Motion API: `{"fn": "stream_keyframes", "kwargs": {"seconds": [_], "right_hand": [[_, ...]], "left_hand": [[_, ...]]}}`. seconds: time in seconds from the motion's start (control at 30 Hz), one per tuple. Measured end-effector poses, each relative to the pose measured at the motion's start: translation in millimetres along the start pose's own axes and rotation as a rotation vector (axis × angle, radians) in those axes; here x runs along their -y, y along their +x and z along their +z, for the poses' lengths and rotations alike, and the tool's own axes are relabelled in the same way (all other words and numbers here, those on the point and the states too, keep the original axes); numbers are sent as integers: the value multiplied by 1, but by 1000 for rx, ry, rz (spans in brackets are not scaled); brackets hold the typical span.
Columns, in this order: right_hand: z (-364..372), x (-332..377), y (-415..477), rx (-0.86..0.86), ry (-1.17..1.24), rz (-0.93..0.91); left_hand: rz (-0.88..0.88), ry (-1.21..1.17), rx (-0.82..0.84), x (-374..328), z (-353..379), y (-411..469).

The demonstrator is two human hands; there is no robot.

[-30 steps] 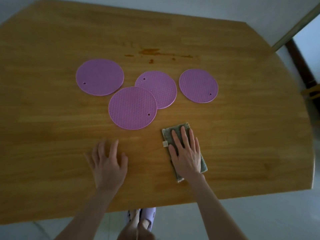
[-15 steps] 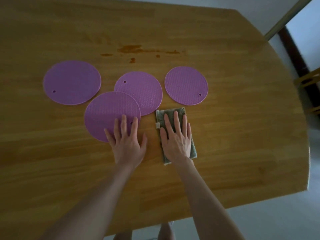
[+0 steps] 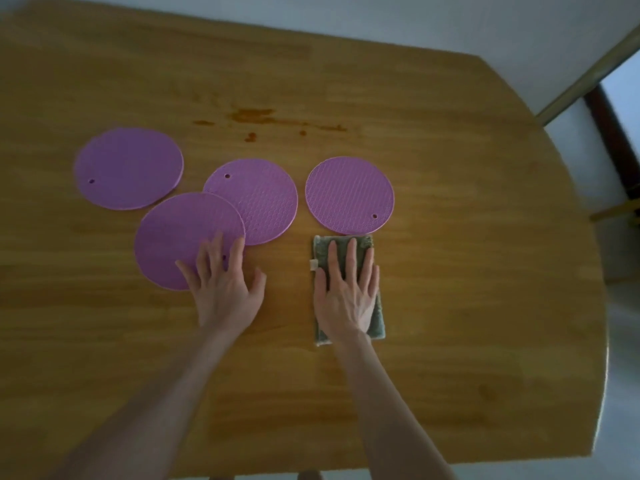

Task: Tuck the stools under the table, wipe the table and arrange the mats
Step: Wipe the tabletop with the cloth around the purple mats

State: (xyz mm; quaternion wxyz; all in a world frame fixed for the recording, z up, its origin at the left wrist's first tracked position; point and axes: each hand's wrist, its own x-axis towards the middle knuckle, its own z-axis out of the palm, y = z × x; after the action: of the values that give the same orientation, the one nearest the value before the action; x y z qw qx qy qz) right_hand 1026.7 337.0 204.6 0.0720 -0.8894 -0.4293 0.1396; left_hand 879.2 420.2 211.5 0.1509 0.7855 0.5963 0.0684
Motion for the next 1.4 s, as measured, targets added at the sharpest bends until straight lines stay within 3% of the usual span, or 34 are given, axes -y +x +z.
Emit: {"fn": "stream_keyframes", "kwargs": {"seconds": [0.17, 0.47, 0.67, 0.83, 1.07, 1.4], "right_hand": [[13, 11, 4, -76, -7, -52], [19, 16, 3, -92, -14, -101], [15, -7, -11, -99, -19, -227], [9, -47, -28, -76, -50, -270], [1, -9, 8, 33, -67, -441], [-1, 7, 43, 39, -87, -452]], "left_hand": [[-122, 15, 56, -27, 12, 11], [-166, 25, 50, -33, 11, 9], [-187, 38, 75, -33, 12, 9], [-172, 21, 87, -31, 10, 8], [-121, 7, 32, -26, 13, 6], [-97, 26, 75, -20, 13, 7]]}}
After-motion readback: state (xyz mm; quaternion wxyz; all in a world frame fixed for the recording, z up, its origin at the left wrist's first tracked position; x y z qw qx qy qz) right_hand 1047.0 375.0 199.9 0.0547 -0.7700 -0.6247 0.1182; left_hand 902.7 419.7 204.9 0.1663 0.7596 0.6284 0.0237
